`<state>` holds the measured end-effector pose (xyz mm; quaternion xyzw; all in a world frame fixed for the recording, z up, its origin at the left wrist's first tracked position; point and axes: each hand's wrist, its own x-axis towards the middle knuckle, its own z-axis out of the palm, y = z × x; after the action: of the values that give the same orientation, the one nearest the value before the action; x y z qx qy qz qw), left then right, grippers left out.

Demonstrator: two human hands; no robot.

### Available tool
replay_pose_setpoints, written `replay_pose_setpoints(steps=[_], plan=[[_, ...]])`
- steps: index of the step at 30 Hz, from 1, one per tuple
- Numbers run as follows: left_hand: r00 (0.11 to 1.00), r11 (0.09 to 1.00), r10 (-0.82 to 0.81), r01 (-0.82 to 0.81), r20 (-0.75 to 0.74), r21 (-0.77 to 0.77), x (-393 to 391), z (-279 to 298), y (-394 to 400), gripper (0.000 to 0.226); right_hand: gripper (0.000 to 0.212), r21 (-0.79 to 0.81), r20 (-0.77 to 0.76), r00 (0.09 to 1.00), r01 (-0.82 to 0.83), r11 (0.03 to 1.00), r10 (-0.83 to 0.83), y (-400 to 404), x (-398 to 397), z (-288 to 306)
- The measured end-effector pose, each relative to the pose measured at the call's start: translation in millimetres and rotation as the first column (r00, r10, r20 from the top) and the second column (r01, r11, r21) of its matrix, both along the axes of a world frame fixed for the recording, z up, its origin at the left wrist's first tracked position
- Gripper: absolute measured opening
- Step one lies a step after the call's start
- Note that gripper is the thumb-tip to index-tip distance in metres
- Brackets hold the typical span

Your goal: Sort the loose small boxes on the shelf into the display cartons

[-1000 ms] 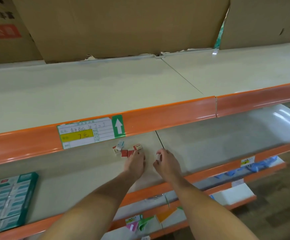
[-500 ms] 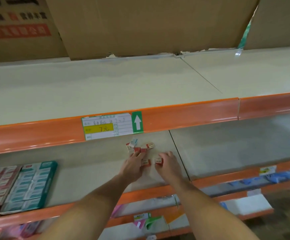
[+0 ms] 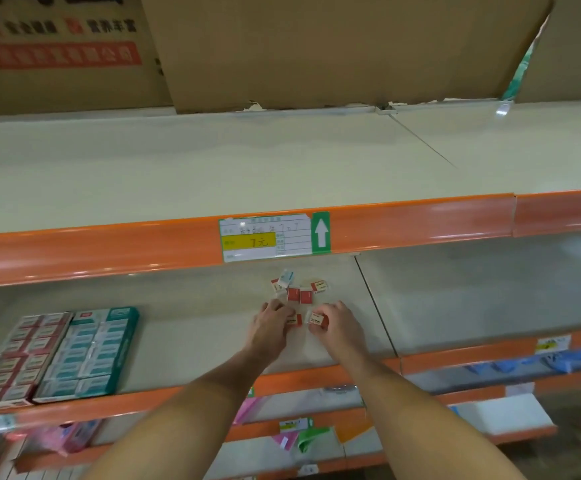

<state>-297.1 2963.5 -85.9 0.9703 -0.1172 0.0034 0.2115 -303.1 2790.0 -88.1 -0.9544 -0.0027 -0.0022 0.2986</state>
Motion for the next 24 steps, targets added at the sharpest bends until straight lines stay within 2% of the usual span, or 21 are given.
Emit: replay_pose_setpoints(steps=[10,24], plan=[[0.994,0.995,0.103,-0.103,0.017,-0.003,-9,12,78,0.03,0.028,-0.017,0.073,0.99,-0.122,0.992,0.123,73,1,10],[0.978,0.978,0.206,-0.207,0.033,0.025,-38,23,195,0.036,0.03,-0.066,0.04,0.965,-0.258,0.964,0.261,194,-5,19]])
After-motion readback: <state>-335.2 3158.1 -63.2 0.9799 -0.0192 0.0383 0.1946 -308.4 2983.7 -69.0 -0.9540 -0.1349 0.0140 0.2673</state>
